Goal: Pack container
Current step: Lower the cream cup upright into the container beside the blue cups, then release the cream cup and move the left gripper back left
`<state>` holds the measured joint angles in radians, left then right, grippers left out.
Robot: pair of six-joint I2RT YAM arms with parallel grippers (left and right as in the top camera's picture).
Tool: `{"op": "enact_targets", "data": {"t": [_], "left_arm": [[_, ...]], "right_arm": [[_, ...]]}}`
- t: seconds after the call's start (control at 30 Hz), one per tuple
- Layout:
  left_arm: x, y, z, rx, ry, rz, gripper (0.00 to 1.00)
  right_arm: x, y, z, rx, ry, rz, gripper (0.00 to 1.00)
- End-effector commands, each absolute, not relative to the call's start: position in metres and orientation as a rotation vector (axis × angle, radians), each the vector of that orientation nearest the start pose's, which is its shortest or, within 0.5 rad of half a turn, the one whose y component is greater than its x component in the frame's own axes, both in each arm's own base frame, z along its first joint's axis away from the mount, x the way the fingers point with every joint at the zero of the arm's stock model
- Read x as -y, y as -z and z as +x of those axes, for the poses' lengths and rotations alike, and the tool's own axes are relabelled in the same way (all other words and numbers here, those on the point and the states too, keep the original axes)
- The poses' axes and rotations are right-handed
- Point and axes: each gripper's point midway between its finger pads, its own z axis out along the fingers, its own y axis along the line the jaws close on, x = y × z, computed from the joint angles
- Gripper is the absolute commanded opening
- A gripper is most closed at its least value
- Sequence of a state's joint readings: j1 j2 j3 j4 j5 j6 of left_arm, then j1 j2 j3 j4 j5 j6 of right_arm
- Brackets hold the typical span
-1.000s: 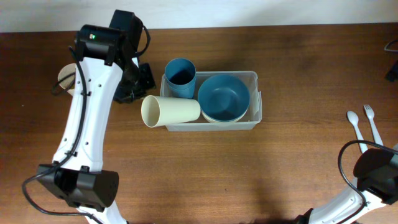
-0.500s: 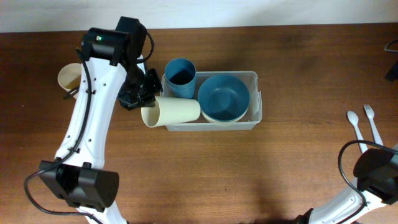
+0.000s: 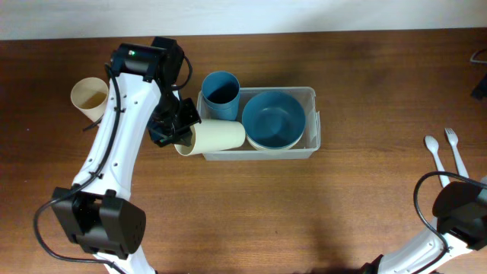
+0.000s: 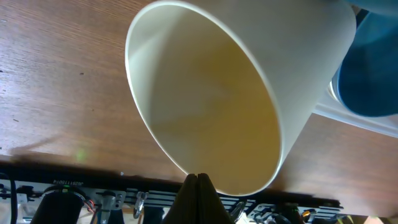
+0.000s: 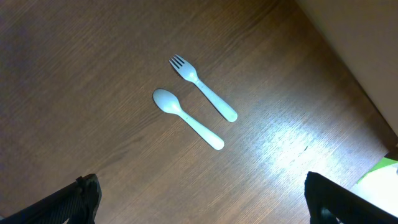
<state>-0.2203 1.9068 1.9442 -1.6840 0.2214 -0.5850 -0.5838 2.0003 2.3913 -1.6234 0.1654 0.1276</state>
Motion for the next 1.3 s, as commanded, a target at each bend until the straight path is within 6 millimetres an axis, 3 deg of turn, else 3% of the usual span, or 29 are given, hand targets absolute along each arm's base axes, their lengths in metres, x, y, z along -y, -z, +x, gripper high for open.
{"op": "enact_targets", "data": {"t": [0.0, 0.5, 0.67, 0.93, 1.27], "left_arm": [[0.112, -0.191, 0.316, -3.219, 0.308, -0.627, 0.02], [0.119, -0.191, 0.333, -3.165, 0.385, -0.523, 0.01], [0.133, -0.195, 0.339, -3.145, 0.519, -0.415, 0.02], [0.137, -0.196, 0.343, -3.127, 0.557, -0.382, 0.01], [0.148, -0.219, 0.366, -3.001, 0.654, -0.318, 0.01]], "right_arm": [[0.254, -0.271, 0.329, -2.645, 0.357, 1.029, 0.99], [0.254, -0.271, 0.329, -2.646, 0.357, 1.029, 0.99], [0.254, -0.271, 0.329, -2.645, 0.358, 1.029, 0.99], [0.254, -0.271, 0.329, -2.646, 0.358, 1.029, 0.99], [0.254, -0.271, 0.329, -2.645, 0.358, 1.029, 0.99]]}}
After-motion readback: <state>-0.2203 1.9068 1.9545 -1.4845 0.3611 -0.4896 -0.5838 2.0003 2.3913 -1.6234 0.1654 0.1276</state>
